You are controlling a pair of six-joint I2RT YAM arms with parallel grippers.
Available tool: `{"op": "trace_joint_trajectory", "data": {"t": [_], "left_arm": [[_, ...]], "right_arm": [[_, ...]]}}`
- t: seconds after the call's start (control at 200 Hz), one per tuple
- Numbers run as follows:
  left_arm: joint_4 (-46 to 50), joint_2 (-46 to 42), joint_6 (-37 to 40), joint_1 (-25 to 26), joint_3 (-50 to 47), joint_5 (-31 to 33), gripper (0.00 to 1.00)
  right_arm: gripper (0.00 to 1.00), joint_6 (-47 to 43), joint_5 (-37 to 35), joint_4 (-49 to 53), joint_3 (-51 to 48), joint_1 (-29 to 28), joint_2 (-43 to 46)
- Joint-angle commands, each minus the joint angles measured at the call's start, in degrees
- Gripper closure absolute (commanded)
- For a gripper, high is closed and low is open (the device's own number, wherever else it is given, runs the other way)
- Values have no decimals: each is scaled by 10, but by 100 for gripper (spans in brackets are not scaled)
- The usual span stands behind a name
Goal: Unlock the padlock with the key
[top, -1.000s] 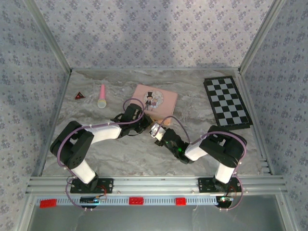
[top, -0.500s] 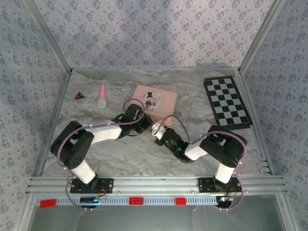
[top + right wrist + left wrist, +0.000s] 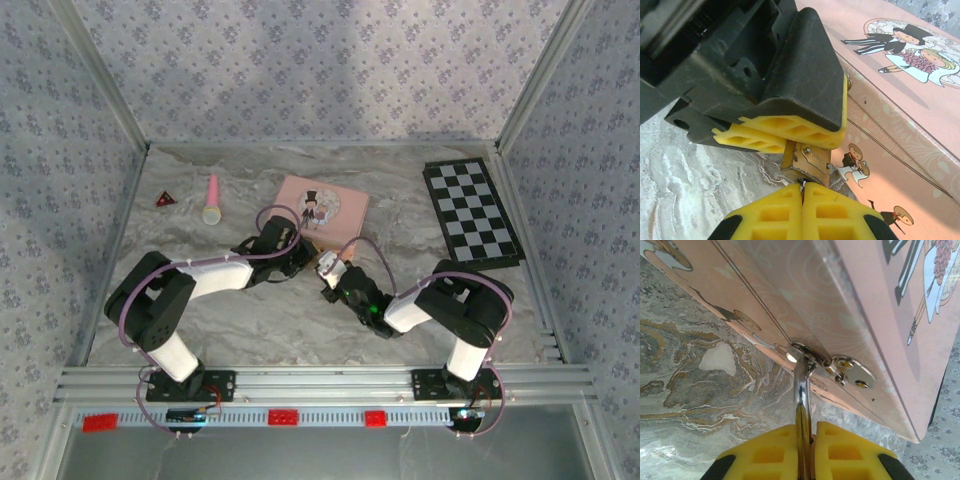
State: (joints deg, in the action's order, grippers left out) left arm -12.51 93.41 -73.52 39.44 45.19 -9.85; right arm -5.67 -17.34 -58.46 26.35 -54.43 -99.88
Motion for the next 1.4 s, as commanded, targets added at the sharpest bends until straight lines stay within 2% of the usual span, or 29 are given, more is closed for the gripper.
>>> {"op": "trace_joint_trajectory", "data": {"t": [0.0, 0.185, 0.405, 0.545, 0.745, 0.865, 1.064, 1.249, 1.399], "left_arm": [[-43, -19, 8, 9, 18, -25, 100], [-43, -19, 10, 9, 18, -26, 100], [-47, -18, 13, 8, 17, -25, 100], [-53, -16, 13, 8, 14, -25, 100], [-27, -17, 18, 5, 20, -22, 85], [-17, -18, 23, -2, 22, -26, 73], [4, -30, 40, -22, 20, -30, 62], [65, -64, 87, -44, 26, -10, 53], [139, -99, 156, -75, 38, 27, 44]], "right_arm": [[97, 59, 3, 20, 5, 12, 0], [100, 153, 84, 43, 0, 35, 23], [100, 310, 199, 41, -20, 99, 36], [100, 320, 195, 53, -21, 90, 44], [100, 323, 184, 53, -29, 91, 53], [100, 326, 174, 59, -29, 89, 52], [100, 336, 167, 49, -31, 90, 44], [100, 352, 167, 42, -32, 89, 44], [100, 361, 166, 35, -34, 90, 42]]}}
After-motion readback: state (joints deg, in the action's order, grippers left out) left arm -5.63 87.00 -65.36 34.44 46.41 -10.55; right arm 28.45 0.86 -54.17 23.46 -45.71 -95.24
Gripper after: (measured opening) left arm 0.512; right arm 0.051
